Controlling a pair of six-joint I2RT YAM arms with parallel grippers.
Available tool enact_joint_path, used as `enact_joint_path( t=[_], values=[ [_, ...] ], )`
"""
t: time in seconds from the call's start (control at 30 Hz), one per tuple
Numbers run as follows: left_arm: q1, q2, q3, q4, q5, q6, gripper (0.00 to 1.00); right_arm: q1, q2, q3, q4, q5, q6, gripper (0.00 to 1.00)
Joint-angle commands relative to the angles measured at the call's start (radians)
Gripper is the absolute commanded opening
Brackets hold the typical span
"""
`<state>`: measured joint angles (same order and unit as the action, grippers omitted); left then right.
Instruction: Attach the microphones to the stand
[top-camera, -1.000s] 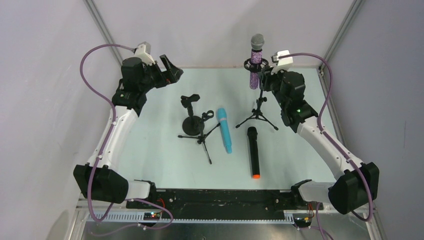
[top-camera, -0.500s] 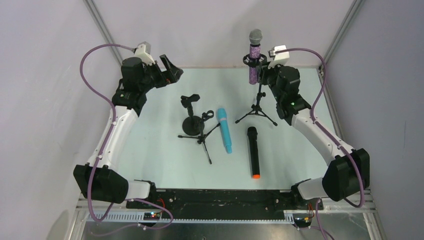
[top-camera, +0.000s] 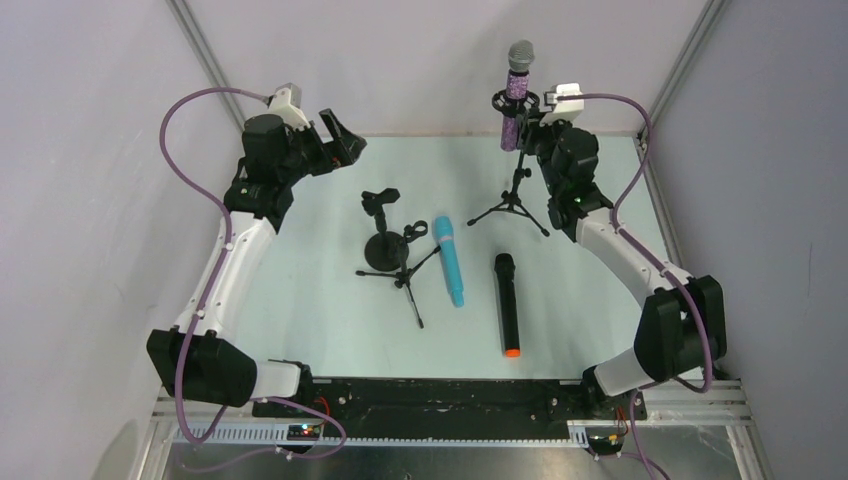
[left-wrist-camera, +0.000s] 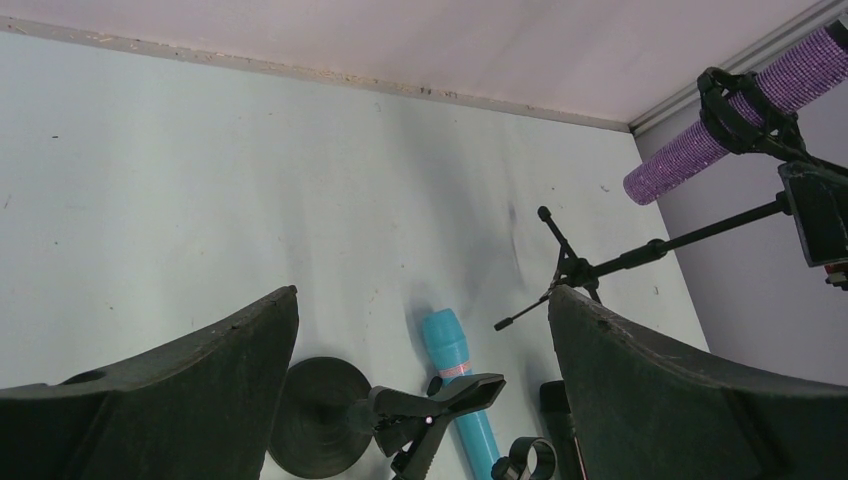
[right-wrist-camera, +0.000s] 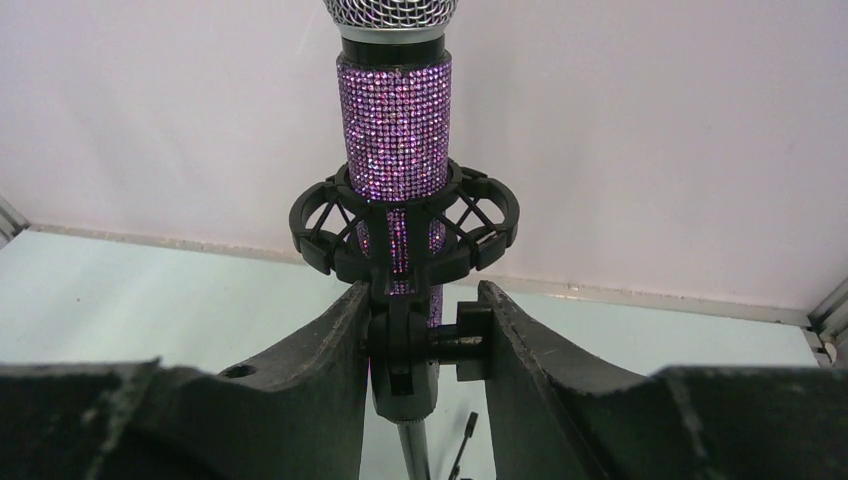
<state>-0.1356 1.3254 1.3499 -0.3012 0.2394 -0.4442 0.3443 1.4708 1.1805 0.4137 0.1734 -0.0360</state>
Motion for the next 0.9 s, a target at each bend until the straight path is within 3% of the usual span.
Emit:
enact_joint_path(
  t=[0.0,0.87],
  values=[
    [-0.006,-0.033,0.018,0.028,-0.001,0.013,0.98,-0.009,0.010,0.102,0.287,0.026,-0.007,0.00],
    [0.011,-0.030,0.017,0.028,-0.005,0.025,0.99,-0.040,0.405,0.505,0.373,-0.052,-0.037,0.00]
  ],
)
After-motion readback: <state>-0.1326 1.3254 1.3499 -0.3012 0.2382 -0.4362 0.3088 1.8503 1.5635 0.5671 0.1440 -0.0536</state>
